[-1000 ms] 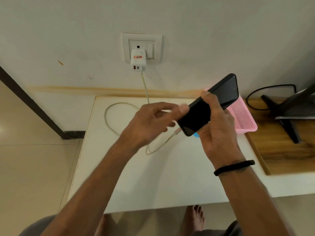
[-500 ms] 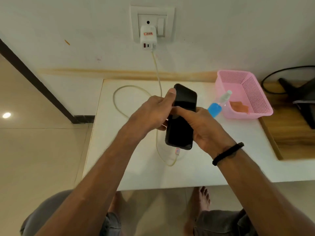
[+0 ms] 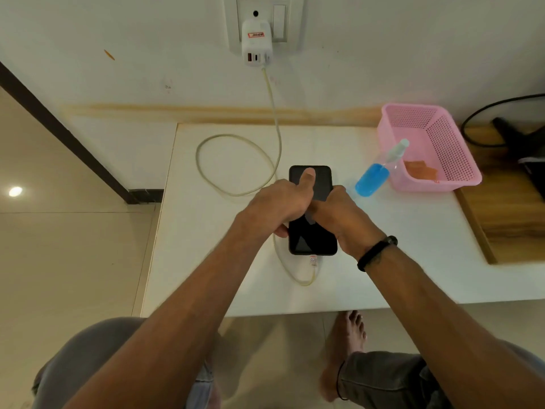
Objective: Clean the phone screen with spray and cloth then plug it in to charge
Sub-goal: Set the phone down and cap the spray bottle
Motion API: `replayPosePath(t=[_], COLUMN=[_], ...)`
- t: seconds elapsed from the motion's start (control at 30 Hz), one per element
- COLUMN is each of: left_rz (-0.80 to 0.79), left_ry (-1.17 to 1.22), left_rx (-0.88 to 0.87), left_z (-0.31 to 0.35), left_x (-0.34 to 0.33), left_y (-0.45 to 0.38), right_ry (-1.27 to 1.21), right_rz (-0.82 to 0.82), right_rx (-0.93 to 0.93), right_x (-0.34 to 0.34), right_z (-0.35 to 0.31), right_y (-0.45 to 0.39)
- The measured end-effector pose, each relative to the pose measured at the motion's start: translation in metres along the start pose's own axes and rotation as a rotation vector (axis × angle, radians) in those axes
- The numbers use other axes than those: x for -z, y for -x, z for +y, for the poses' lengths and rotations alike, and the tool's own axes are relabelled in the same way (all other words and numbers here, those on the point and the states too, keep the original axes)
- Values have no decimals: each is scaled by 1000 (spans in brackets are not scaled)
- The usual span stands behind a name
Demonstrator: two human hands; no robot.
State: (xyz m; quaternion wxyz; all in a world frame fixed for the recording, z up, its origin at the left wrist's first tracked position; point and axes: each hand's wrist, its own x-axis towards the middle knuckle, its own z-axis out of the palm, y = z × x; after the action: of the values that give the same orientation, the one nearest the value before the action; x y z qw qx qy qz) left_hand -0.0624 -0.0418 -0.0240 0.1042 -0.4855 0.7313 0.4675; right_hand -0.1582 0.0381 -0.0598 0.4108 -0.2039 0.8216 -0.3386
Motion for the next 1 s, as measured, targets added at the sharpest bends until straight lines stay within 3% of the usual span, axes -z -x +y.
replayPosePath(t=[0.3, 0.57, 0.77, 0.93, 1.0], left_rz=[29, 50, 50, 350, 373], left_ry=[15, -86, -211, -347, -313], left_rx=[45, 27, 50, -111, -216], left_z=[4, 8, 17, 27, 38], left_x=[-9, -12, -14, -19, -22], left_y=[-1, -1, 0, 4, 3], right_ry=[97, 455, 560, 634, 683], right_rz=[18, 80, 114, 226, 281], right_rx=[10, 105, 184, 171, 138], right_x=[0, 5, 10, 29, 46], right_z=[8, 4, 3, 5, 11], right_y=[-9, -9, -9, -11, -13])
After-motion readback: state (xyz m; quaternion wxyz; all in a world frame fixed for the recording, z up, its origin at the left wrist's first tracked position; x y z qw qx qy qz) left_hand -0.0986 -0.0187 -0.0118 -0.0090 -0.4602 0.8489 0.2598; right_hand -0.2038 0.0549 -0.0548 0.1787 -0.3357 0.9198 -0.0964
